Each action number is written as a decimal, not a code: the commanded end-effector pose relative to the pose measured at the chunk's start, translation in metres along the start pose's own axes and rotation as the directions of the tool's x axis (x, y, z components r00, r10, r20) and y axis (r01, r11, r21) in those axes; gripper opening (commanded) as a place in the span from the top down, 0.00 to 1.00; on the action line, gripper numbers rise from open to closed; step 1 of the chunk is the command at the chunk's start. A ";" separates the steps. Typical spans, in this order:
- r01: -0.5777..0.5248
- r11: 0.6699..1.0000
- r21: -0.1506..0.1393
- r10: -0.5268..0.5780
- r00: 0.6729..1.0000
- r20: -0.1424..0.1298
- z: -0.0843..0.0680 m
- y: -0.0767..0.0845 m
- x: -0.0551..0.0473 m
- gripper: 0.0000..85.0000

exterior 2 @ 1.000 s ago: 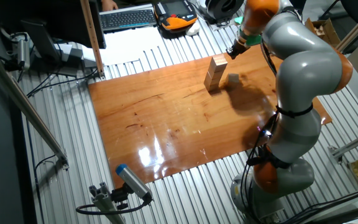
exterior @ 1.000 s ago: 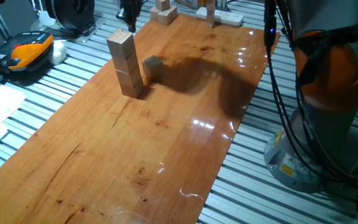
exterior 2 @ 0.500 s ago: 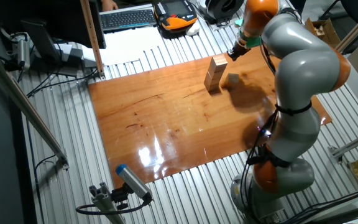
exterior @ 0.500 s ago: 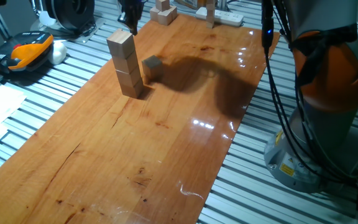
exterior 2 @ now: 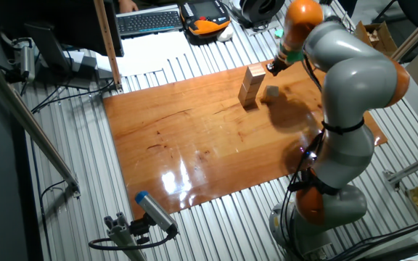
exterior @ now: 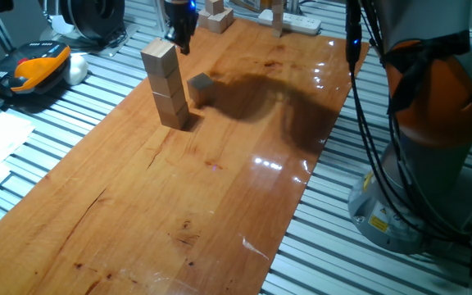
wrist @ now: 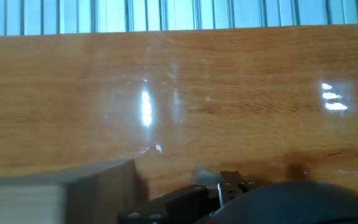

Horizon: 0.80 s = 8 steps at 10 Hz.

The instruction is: Stack the blocks in a vertical line of five

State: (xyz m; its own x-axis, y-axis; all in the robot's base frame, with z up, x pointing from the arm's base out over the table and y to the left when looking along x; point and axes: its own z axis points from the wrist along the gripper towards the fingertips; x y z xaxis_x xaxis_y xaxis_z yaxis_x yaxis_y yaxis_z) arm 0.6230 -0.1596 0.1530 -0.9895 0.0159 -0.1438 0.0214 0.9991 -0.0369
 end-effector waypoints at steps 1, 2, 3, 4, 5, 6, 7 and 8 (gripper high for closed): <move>-0.002 1.000 -0.023 0.002 1.000 0.007 0.009 -0.004 0.005 1.00; 0.000 0.999 -0.034 0.000 1.000 0.000 0.012 -0.006 0.009 1.00; -0.023 0.999 -0.042 0.023 1.000 -0.013 0.014 -0.006 0.009 1.00; -0.072 0.997 -0.033 0.071 0.997 -0.029 0.013 -0.007 0.009 1.00; -0.106 0.994 -0.007 0.106 0.994 -0.032 0.011 -0.008 0.009 1.00; -0.234 0.972 -0.007 0.233 0.971 -0.050 0.011 -0.005 0.007 1.00; -0.283 0.959 -0.025 0.281 0.958 -0.062 0.010 -0.006 0.007 1.00; -0.299 0.954 -0.031 0.296 0.953 -0.066 0.010 -0.006 0.007 1.00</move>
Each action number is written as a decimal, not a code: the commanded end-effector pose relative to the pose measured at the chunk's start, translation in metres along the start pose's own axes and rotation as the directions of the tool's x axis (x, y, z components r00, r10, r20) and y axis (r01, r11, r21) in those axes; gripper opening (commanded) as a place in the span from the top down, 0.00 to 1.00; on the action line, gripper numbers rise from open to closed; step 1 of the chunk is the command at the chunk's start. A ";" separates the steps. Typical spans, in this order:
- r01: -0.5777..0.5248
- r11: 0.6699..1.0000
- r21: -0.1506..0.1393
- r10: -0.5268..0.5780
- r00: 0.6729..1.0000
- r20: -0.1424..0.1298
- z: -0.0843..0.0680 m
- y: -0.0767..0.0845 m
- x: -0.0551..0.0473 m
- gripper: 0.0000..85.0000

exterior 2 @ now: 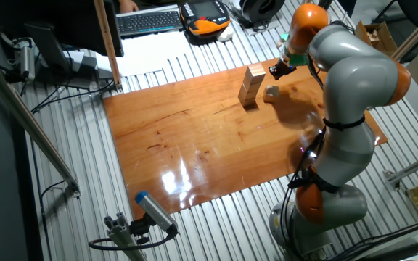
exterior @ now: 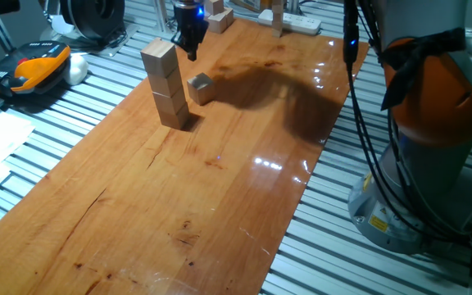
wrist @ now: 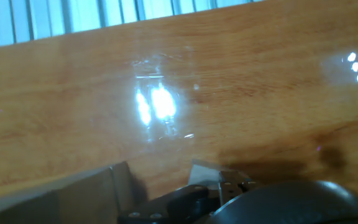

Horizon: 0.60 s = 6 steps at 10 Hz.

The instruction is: Stack the blocks in a vertical line of five

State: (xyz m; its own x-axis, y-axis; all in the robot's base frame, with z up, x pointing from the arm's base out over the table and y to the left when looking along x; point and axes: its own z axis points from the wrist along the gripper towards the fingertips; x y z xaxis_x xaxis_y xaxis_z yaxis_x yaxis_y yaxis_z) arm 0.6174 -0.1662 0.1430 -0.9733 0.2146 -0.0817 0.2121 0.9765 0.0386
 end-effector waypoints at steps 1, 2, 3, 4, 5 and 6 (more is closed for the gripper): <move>-0.099 0.995 0.012 0.099 0.995 0.004 -0.001 -0.001 0.000 1.00; -0.063 0.998 0.016 0.063 0.998 0.006 -0.002 -0.003 0.001 1.00; -0.012 1.000 0.026 0.012 1.000 0.012 -0.001 -0.001 0.000 1.00; 0.039 0.998 0.046 -0.040 0.999 0.017 0.002 0.001 0.000 1.00; 0.058 0.997 0.043 -0.058 0.998 -0.005 0.001 0.000 0.000 1.00; 0.070 0.997 0.019 -0.069 0.997 -0.028 0.001 -0.001 0.001 1.00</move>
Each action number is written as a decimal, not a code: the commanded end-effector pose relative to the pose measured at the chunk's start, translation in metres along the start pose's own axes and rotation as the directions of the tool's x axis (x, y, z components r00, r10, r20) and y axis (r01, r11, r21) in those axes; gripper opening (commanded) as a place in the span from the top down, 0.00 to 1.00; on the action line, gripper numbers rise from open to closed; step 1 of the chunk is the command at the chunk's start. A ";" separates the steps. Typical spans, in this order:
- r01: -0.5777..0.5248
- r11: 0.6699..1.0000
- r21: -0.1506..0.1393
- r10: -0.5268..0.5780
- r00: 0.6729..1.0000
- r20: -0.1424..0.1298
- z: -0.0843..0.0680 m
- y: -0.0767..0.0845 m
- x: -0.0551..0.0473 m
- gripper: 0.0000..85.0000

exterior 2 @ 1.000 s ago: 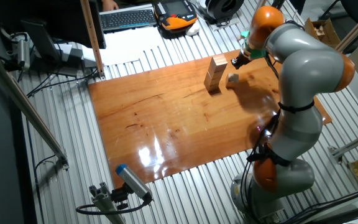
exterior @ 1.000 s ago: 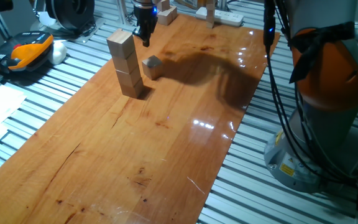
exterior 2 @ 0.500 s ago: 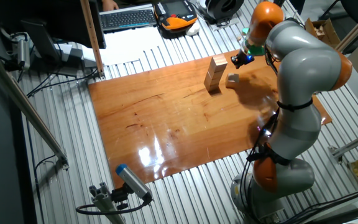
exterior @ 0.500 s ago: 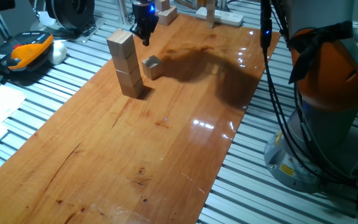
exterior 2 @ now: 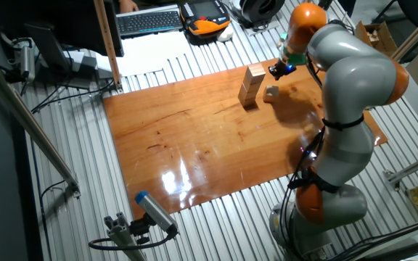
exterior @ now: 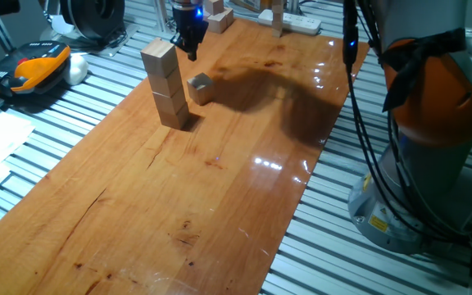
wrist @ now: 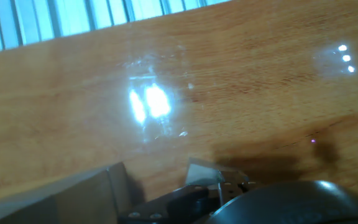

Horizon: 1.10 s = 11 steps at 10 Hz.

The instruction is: Stack the blocks in a vertical line of five

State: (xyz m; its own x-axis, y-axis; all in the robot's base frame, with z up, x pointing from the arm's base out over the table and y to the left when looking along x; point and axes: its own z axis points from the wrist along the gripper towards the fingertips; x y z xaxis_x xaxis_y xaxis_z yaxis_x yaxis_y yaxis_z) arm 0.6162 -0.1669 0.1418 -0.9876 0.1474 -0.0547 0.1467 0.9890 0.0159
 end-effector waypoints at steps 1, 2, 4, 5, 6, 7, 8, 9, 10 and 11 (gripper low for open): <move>0.006 1.000 -0.005 -0.006 1.000 -0.007 0.000 0.000 0.000 0.80; 0.004 1.000 0.006 -0.004 1.000 -0.004 0.002 0.000 0.000 0.60; -0.011 0.999 0.045 0.011 1.000 0.004 0.005 0.005 0.000 0.40; -0.031 0.998 0.059 0.031 1.000 0.006 0.008 0.007 0.001 0.40; -0.057 0.996 0.068 0.056 0.998 0.015 0.010 0.009 0.002 0.40; -0.073 0.994 0.078 0.072 0.997 0.018 0.012 0.010 0.002 0.20; -0.083 0.993 0.084 0.082 0.996 0.014 0.013 0.010 0.003 0.20; -0.097 0.992 0.085 0.096 0.995 0.012 0.014 0.009 0.004 0.20; -0.102 0.992 0.081 0.101 0.995 0.016 0.017 0.008 0.005 0.20; -0.111 0.991 0.073 0.110 0.994 0.020 0.021 0.006 0.006 0.00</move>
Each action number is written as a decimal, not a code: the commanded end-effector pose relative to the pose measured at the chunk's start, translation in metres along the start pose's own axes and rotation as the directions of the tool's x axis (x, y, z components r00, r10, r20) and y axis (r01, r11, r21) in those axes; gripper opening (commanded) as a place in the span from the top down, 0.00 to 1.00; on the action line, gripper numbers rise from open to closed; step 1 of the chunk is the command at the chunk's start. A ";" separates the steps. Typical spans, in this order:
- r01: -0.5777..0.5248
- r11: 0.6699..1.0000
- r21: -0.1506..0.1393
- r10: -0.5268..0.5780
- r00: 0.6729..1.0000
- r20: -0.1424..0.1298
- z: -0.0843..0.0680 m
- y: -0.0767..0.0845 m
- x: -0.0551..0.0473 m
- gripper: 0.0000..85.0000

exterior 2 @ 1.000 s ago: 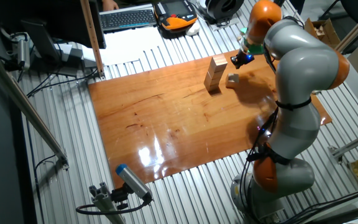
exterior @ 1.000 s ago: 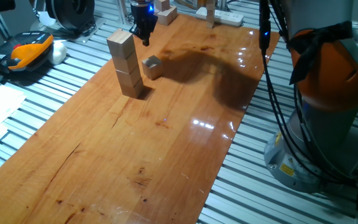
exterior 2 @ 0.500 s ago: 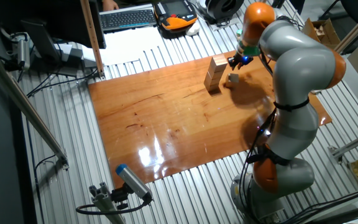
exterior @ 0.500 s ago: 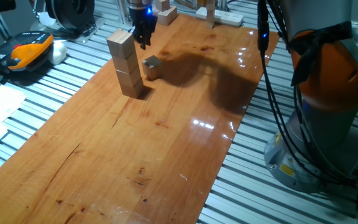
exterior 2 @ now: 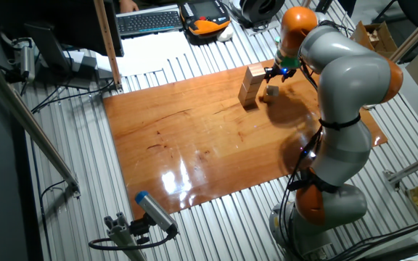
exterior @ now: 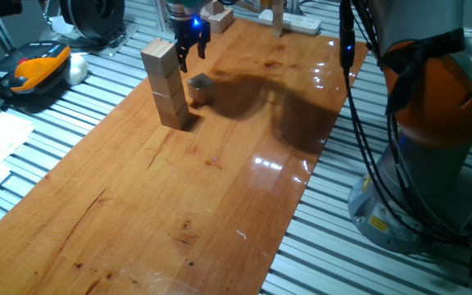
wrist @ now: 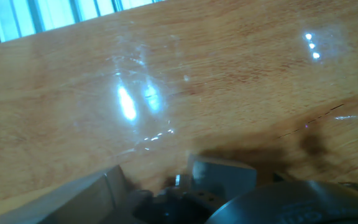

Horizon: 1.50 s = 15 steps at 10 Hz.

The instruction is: Stack the blocks in a vertical line of five

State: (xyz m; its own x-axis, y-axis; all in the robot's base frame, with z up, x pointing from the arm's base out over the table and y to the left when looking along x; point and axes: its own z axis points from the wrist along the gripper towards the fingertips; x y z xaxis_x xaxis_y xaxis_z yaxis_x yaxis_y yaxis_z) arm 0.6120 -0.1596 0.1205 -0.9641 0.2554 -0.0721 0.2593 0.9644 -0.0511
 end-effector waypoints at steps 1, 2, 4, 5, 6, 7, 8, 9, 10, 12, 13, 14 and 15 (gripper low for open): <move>-0.009 1.000 -0.007 0.009 1.000 0.006 0.005 -0.001 0.000 0.00; -0.014 1.000 -0.017 0.014 1.000 0.015 0.010 -0.002 0.001 0.00; -0.032 0.999 -0.017 0.033 0.999 0.017 0.015 -0.003 0.001 0.20; -0.056 0.998 -0.029 0.056 0.998 0.003 0.015 -0.003 0.002 0.20; -0.076 0.997 -0.029 0.076 0.997 -0.008 0.015 -0.003 0.002 0.20; -0.094 0.995 -0.023 0.094 0.996 -0.011 0.016 -0.002 0.003 0.20; -0.103 0.994 -0.021 0.103 0.995 -0.014 0.017 -0.002 0.003 0.20; -0.109 0.994 -0.018 0.109 0.994 -0.016 0.017 -0.002 0.004 0.00; -0.120 0.993 -0.017 0.120 0.993 -0.016 0.018 0.000 0.004 0.00; -0.125 0.992 -0.018 0.124 0.992 -0.016 0.022 -0.001 0.007 0.00; -0.123 0.992 -0.021 0.123 0.992 -0.018 0.025 -0.002 0.008 0.00; -0.122 0.992 -0.023 0.121 0.992 -0.017 0.029 -0.002 0.008 0.00; -0.123 0.992 -0.024 0.123 0.992 -0.017 0.031 -0.002 0.009 0.00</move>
State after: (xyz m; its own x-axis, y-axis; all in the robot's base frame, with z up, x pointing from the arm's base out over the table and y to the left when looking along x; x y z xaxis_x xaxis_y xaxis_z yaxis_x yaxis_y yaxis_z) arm 0.6050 -0.1615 0.0894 -0.9259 0.3728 -0.0611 0.3744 0.9271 -0.0170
